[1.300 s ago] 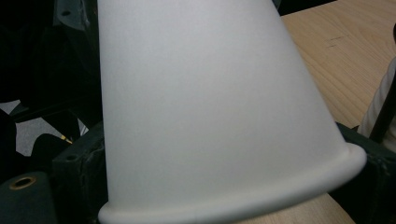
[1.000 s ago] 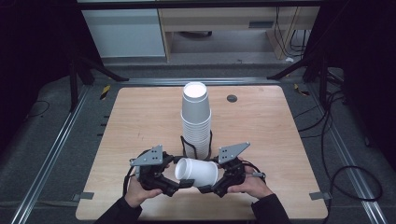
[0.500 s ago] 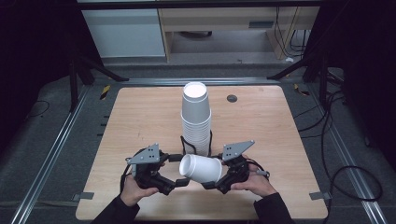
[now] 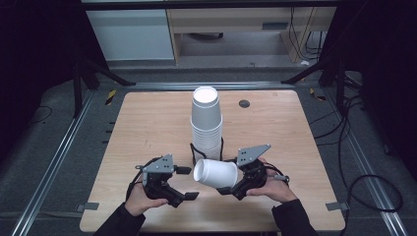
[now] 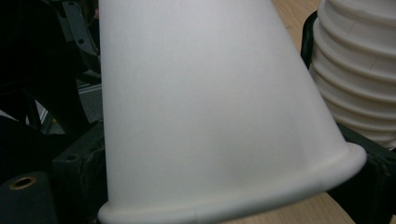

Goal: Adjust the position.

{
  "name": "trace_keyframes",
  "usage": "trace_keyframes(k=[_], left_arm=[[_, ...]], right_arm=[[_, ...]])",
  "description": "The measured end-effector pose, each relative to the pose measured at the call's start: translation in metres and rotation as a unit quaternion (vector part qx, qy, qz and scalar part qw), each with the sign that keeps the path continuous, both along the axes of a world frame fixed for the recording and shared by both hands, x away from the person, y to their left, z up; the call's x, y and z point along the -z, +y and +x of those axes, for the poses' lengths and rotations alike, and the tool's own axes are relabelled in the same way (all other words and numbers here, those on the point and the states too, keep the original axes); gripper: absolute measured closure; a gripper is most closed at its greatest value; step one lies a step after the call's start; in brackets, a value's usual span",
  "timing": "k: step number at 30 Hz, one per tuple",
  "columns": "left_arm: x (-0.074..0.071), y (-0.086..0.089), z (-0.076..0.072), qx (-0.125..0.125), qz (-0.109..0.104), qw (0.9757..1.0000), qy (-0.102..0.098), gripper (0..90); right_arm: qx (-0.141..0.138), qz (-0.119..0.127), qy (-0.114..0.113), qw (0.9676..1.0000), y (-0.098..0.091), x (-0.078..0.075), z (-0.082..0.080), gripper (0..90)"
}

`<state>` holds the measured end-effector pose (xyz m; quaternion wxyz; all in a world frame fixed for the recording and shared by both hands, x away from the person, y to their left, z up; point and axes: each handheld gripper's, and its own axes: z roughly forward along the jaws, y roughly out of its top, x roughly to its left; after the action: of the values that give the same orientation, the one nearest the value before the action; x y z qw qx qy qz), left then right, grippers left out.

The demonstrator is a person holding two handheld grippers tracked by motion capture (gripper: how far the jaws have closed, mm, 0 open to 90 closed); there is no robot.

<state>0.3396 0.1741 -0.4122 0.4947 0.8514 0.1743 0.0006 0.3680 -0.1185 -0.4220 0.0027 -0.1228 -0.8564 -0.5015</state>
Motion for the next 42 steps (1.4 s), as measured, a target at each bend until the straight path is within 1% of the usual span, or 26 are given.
trace_keyframes(k=[1, 3, 4, 5, 6, 9, 10, 12, 16, 17, 18, 19, 23, 24, 26, 27, 32, 33, 35, 42], left_arm=[[0.000, 0.000, 0.000, 0.000, 0.000, 1.0000, 0.000, 12.3], [0.002, 0.000, 0.002, 0.000, 0.011, 0.9999, 0.004, 12.2], [0.002, 0.000, 0.002, 0.000, 0.011, 0.9999, 0.004, 12.2], [0.003, 0.000, 0.002, -0.001, 0.013, 0.9999, 0.004, 12.2], [0.003, 0.001, 0.003, -0.001, 0.018, 0.9998, 0.005, 12.2], [0.004, 0.000, 0.003, 0.000, 0.019, 0.9998, 0.007, 12.2], [0.004, 0.000, 0.003, 0.000, 0.019, 0.9998, 0.007, 12.2], [0.004, -0.001, 0.003, 0.002, 0.025, 0.9997, 0.007, 12.2], [0.004, -0.001, 0.002, 0.005, 0.029, 0.9995, 0.006, 12.2], [0.003, -0.002, 0.002, 0.005, 0.033, 0.9994, 0.004, 12.2], [0.003, -0.002, 0.002, 0.005, 0.033, 0.9994, 0.004, 12.2], [0.003, -0.003, 0.001, 0.006, 0.038, 0.9993, 0.004, 12.2], [0.004, -0.004, 0.002, 0.007, 0.042, 0.9991, 0.006, 12.2], [0.004, -0.004, 0.002, 0.007, 0.042, 0.9991, 0.006, 12.2], [0.005, -0.005, 0.002, 0.008, 0.045, 0.9989, 0.008, 12.2], [0.005, -0.006, 0.002, 0.008, 0.049, 0.9987, 0.008, 12.2], [0.006, -0.007, 0.002, 0.011, 0.053, 0.9985, 0.009, 12.4], [0.007, -0.008, 0.002, 0.011, 0.054, 0.9984, 0.011, 12.5], [0.007, -0.008, 0.003, 0.010, 0.057, 0.9983, 0.010, 12.8], [0.007, -0.008, 0.003, 0.011, 0.056, 0.9983, 0.011, 14.3]], right_arm=[[0.000, 0.000, 0.000, 1.0000, 0.000, 0.000, 0.000, 8.4], [-0.003, -0.013, -0.005, 0.9999, 0.003, -0.003, 0.002, 8.4], [-0.003, -0.013, -0.005, 0.9999, 0.003, -0.003, 0.002, 8.4], [-0.006, -0.023, -0.010, 0.9997, 0.005, -0.005, 0.003, 8.4], [-0.008, -0.028, -0.012, 0.9995, 0.007, -0.006, 0.004, 8.4], [-0.014, -0.045, -0.018, 0.9987, 0.011, -0.008, 0.005, 8.3], [-0.014, -0.045, -0.018, 0.9987, 0.011, -0.008, 0.005, 8.3], [-0.019, -0.055, -0.020, 0.9981, 0.015, -0.008, 0.005, 8.4], [-0.028, -0.083, -0.027, 0.9958, 0.023, -0.005, 0.005, 8.3], [-0.029, -0.088, -0.027, 0.9953, 0.025, -0.004, 0.004, 8.4], [-0.029, -0.088, -0.027, 0.9953, 0.025, -0.004, 0.004, 8.4], [-0.034, -0.098, -0.026, 0.9943, 0.028, -0.003, 0.004, 8.4], [-0.040, -0.112, -0.026, 0.9926, 0.034, -0.002, 0.003, 8.4], [-0.045, -0.114, -0.029, 0.9920, 0.036, -0.001, 0.003, 8.4], [-0.045, -0.118, -0.028, 0.9916, 0.037, -0.001, 0.003, 8.4], [-0.046, -0.126, -0.030, 0.9905, 0.041, -0.001, 0.002, 8.4], [-0.053, -0.131, -0.032, 0.9894, 0.047, -0.001, 0.002, 8.4], [-0.055, -0.138, -0.035, 0.9883, 0.050, 0.000, 0.001, 8.3], [-0.059, -0.140, -0.036, 0.9877, 0.053, 0.001, 0.001, 8.3], [-0.065, -0.145, -0.038, 0.9866, 0.058, 0.001, 0.000, 8.3]])
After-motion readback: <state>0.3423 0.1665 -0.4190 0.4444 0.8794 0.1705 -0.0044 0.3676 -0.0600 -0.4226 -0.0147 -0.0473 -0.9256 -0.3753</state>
